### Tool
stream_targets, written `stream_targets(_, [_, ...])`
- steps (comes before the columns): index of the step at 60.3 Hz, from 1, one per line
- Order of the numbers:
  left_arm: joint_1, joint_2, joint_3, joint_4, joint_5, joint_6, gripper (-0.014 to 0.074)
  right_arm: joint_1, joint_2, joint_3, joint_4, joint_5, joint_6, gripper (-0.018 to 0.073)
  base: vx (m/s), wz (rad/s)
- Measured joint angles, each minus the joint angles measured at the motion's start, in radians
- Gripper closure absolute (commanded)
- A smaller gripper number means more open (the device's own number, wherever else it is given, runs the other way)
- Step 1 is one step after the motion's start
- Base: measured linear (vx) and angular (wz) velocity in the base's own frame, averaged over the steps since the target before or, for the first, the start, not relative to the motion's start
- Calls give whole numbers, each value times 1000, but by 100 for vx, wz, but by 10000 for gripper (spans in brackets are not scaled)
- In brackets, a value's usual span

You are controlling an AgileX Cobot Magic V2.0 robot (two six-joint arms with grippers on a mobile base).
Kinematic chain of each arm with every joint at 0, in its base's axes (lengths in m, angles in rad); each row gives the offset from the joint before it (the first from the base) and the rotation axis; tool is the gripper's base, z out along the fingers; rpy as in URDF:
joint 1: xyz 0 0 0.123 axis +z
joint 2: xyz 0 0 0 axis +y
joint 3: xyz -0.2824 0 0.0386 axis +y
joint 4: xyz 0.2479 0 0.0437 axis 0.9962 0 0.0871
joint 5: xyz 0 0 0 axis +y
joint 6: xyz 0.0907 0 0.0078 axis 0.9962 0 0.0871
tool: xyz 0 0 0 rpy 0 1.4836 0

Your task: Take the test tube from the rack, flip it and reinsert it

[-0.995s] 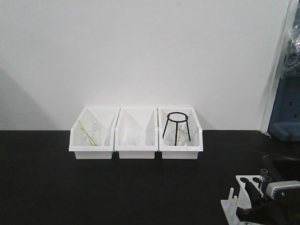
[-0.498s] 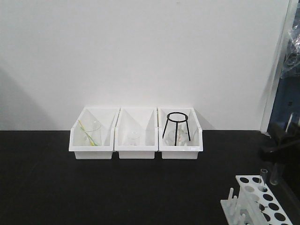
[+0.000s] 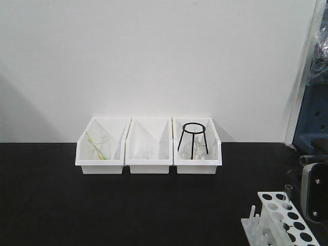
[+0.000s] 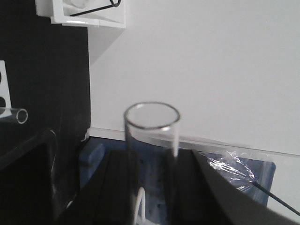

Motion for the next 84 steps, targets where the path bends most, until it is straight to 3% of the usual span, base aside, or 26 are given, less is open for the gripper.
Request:
stream_targets(4, [0,0,0,0,0,0,603,0,-5,0,26,0,32,568,0,0])
stream_targets(8, [0,0,0,0,0,0,603,0,-11,0,121,-20,155,568,0,0])
stream_targets(21, [0,0,0,0,0,0,603,0,-34,29,730,-185,779,568,0,0])
stream_targets(24, [0,0,0,0,0,0,603,0,-35,78,824,-285,872,568,0,0])
stream_targets(27, [0,0,0,0,0,0,603,0,-35,147,859,-412,904,568,0,0])
stream_targets(36, [0,0,0,0,0,0,603,0,-27,327,840,-716,900,568,0,0])
stream_targets(41, [0,0,0,0,0,0,603,0,4,387,812,-814,897,568,0,0])
stream_targets(59, [0,0,0,0,0,0,603,0,185,404,779,-937,857,568,0,0])
stream_targets(84, [0,0,0,0,0,0,603,0,352,319,758,-945,827,568,0,0])
